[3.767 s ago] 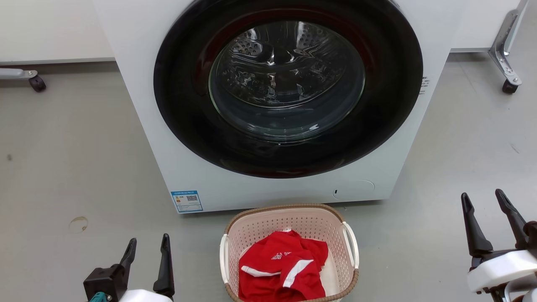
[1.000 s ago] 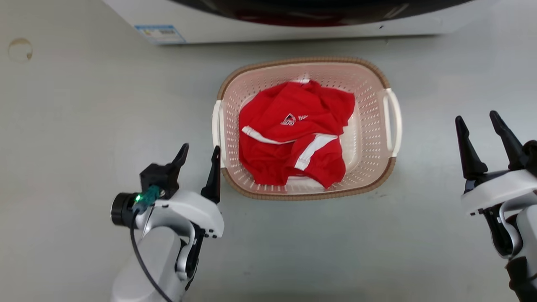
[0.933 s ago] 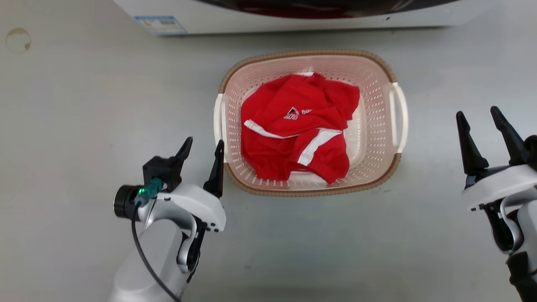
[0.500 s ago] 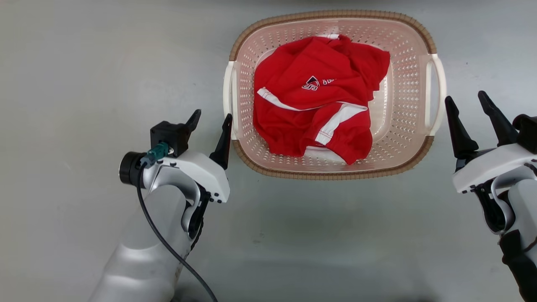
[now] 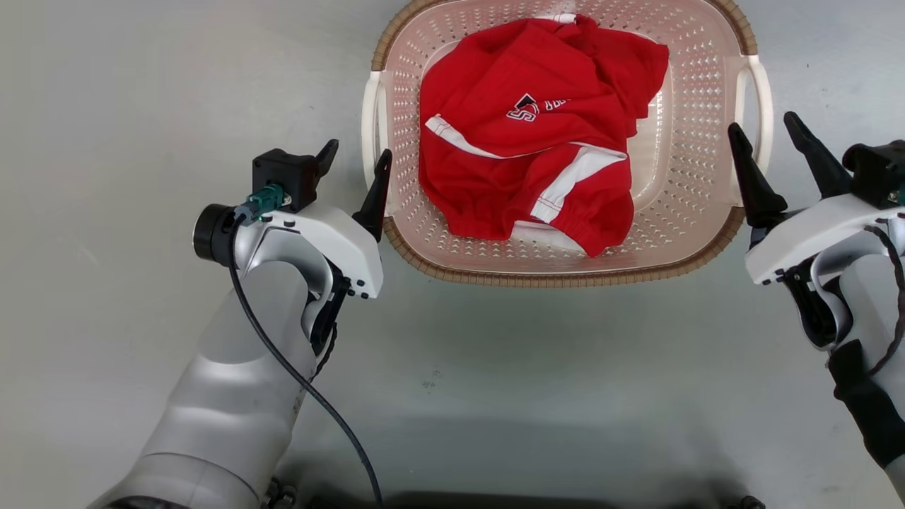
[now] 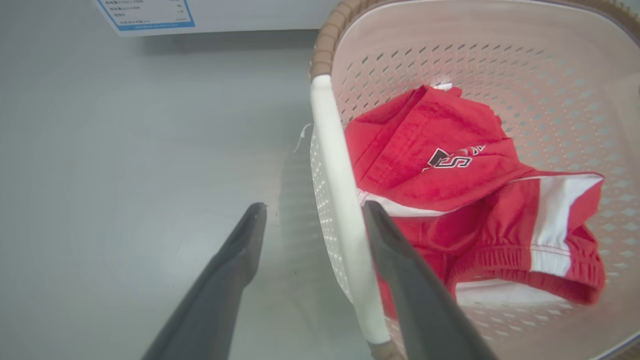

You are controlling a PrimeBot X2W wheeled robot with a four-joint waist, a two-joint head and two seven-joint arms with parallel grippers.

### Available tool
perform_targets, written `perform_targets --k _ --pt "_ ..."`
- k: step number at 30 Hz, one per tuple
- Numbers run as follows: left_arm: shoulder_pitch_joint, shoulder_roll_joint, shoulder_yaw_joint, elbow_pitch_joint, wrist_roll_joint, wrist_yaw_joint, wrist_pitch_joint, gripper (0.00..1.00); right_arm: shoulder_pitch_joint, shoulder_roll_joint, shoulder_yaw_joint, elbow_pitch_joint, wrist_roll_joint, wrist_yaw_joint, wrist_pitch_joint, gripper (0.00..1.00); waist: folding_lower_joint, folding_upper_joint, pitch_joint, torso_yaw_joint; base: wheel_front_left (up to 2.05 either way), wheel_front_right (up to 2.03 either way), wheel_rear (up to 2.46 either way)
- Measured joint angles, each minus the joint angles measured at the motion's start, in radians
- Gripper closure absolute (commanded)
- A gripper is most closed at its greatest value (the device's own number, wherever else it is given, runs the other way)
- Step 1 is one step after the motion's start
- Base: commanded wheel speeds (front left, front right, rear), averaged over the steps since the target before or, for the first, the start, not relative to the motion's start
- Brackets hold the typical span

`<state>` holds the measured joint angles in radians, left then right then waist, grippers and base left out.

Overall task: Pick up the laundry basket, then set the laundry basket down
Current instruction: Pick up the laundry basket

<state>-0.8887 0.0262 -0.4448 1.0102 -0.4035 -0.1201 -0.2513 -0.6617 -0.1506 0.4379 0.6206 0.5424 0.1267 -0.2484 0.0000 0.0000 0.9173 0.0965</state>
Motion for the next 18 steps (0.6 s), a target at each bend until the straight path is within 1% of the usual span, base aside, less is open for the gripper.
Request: perform_targets --k 10,18 --pt "-0.107 -0.003 -0.026 0.118 -0.006 -0.008 0.000 0.00 -0.111 0.026 0.088 0.089 0.062 0.000 -0.001 0.00 0.0000 0.0000 0.054 -0.027 0.00 0.00 0.00" --pt "-0.157 -0.008 -0.067 0.186 -0.057 -0.009 -0.005 0.00 -0.156 0.039 0.111 0.118 0.094 0.000 -0.001 0.00 0.0000 0.0000 0.074 -0.033 0.00 0.00 0.00"
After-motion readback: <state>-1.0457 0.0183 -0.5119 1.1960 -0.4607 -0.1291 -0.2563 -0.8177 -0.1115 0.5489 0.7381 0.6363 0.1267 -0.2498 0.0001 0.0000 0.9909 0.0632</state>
